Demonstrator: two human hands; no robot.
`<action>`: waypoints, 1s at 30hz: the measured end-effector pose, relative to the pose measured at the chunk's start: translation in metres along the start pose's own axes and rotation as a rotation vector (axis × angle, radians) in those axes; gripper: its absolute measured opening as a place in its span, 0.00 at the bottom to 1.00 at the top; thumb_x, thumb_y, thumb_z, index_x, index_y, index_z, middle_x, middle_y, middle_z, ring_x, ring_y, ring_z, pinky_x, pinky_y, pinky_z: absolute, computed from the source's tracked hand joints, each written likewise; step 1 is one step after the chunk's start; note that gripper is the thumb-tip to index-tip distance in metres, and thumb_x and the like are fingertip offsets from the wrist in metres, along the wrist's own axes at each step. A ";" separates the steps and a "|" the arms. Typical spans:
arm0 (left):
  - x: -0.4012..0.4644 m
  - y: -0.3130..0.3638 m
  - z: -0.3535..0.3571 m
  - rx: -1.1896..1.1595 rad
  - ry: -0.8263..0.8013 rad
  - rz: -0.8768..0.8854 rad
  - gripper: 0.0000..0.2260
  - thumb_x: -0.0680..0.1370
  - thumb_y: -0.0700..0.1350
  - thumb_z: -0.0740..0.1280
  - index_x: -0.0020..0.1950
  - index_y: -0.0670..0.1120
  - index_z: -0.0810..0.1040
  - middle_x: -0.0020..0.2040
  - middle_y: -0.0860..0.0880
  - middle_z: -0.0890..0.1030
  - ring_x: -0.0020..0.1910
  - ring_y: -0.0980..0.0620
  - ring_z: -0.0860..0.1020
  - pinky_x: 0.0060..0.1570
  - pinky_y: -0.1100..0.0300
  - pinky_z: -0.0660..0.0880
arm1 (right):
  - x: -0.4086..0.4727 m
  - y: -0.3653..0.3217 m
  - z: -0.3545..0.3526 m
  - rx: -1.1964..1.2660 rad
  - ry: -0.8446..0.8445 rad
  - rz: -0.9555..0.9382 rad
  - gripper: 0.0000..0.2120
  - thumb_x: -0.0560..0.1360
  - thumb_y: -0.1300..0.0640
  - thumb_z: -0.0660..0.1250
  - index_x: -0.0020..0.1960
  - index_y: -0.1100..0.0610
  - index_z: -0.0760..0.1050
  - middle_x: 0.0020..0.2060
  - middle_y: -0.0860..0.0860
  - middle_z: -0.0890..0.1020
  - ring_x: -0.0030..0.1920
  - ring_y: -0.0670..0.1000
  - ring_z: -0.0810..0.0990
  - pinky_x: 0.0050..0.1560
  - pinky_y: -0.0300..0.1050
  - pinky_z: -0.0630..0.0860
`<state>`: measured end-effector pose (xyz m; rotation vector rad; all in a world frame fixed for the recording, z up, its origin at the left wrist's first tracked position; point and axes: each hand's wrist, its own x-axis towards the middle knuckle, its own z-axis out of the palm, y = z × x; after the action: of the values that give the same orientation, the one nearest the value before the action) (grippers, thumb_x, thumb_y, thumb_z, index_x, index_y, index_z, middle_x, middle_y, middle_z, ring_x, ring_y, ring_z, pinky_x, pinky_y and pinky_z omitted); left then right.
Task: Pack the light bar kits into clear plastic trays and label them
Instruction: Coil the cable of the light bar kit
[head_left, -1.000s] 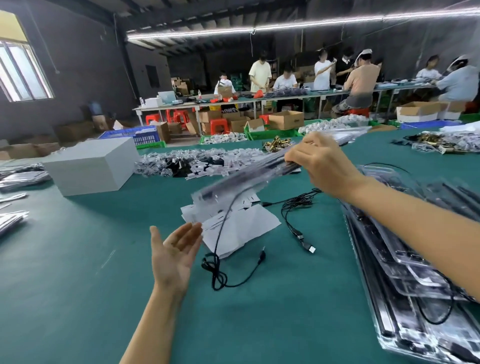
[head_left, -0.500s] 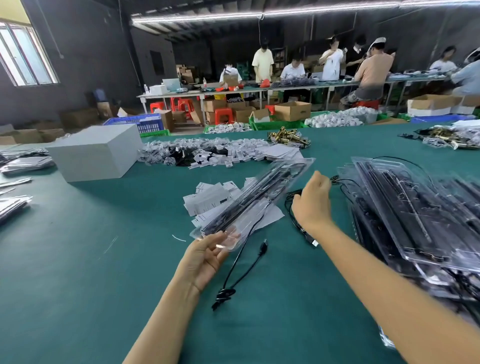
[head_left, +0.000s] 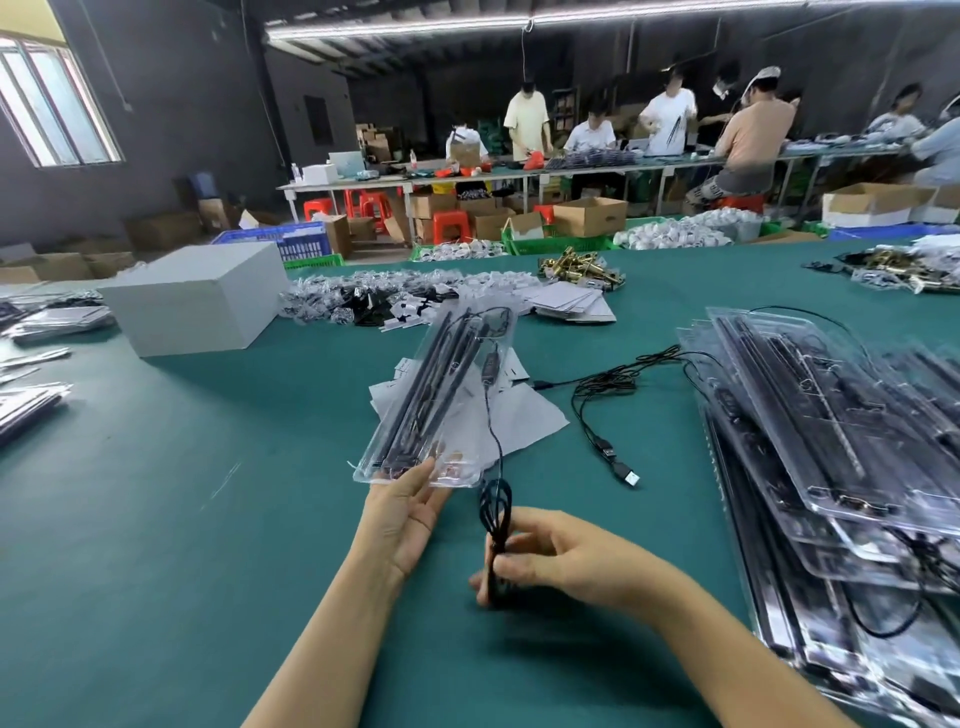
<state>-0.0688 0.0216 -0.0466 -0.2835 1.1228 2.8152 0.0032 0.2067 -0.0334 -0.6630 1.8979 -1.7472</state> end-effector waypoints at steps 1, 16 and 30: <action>0.001 0.000 -0.001 0.019 0.008 0.009 0.17 0.77 0.29 0.61 0.66 0.35 0.71 0.49 0.42 0.84 0.42 0.49 0.85 0.35 0.60 0.81 | -0.003 -0.001 -0.004 0.029 0.072 -0.017 0.05 0.78 0.58 0.64 0.51 0.59 0.72 0.42 0.56 0.83 0.51 0.59 0.83 0.60 0.47 0.75; -0.004 -0.001 -0.011 1.232 0.534 0.381 0.36 0.72 0.48 0.75 0.71 0.39 0.58 0.60 0.39 0.70 0.59 0.36 0.72 0.54 0.50 0.69 | -0.016 -0.018 -0.058 1.064 0.673 -0.083 0.22 0.71 0.51 0.68 0.59 0.63 0.69 0.36 0.52 0.76 0.27 0.46 0.70 0.30 0.39 0.75; -0.049 -0.068 0.027 1.648 -0.591 0.709 0.09 0.79 0.49 0.63 0.51 0.46 0.80 0.44 0.51 0.81 0.49 0.49 0.74 0.52 0.54 0.69 | -0.005 -0.009 -0.046 1.186 0.737 -0.173 0.25 0.79 0.46 0.60 0.65 0.66 0.69 0.47 0.59 0.81 0.47 0.55 0.82 0.50 0.47 0.81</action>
<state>-0.0143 0.0885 -0.0626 1.0908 2.9575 1.0679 -0.0223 0.2446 -0.0213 0.3262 0.7460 -2.9784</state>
